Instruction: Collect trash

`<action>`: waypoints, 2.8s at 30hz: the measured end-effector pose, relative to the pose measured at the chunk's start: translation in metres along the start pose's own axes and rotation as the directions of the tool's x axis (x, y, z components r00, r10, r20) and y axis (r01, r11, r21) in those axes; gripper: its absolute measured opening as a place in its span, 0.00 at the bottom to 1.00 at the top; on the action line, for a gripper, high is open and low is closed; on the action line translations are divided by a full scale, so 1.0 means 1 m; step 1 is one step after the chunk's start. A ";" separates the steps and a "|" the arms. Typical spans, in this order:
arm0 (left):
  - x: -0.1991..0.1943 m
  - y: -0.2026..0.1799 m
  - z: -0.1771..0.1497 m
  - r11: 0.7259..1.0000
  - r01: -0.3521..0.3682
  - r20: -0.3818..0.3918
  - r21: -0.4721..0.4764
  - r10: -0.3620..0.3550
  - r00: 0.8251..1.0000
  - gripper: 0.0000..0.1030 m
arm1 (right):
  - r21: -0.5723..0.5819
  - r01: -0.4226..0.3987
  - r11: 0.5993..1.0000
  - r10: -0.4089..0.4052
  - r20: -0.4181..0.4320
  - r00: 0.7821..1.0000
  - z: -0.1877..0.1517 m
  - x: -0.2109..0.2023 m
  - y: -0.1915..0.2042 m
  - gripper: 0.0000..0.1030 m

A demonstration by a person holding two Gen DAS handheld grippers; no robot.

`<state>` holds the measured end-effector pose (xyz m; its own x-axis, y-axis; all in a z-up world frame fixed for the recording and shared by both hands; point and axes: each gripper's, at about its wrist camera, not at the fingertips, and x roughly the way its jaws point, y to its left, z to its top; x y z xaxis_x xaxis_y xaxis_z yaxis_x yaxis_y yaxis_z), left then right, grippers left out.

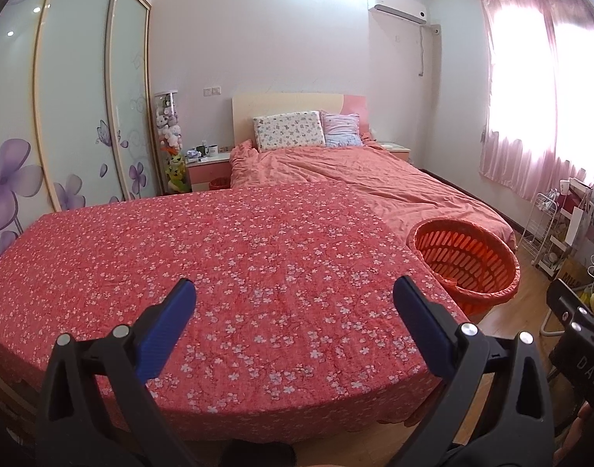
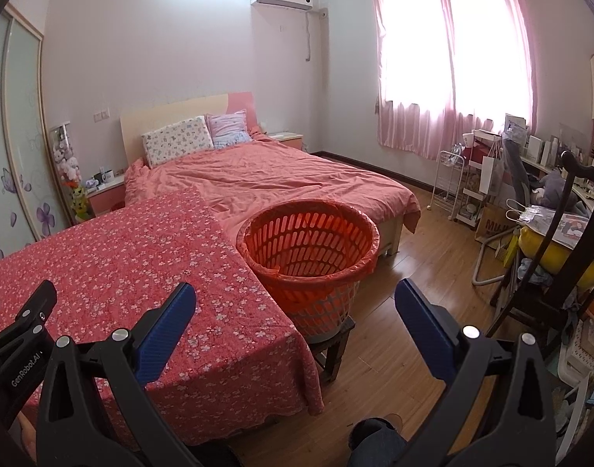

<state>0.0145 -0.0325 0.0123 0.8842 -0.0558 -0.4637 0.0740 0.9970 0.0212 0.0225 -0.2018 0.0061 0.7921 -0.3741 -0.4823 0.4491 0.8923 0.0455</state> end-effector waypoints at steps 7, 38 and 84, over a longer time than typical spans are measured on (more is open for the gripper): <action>0.001 0.005 0.001 1.000 -0.018 -0.002 -0.013 0.018 1.000 0.96 | -0.013 0.001 1.000 -0.001 -0.004 1.000 0.002 0.001 -0.001 0.98; 0.007 0.010 -0.002 0.999 -0.028 -0.022 -0.026 0.027 0.999 0.96 | -0.026 -0.007 1.000 0.006 -0.022 1.000 0.002 0.008 0.002 0.98; 0.011 0.015 -0.002 0.999 -0.038 -0.038 -0.016 0.037 0.999 0.96 | -0.032 -0.022 0.999 0.021 -0.044 0.999 0.000 0.014 0.010 0.98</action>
<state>0.0243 -0.0180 0.0055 0.8680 -0.0164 -0.4962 0.0329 0.9992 0.0244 0.0377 -0.1980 -0.0005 0.7822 -0.3438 -0.5196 0.4180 0.9080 0.0284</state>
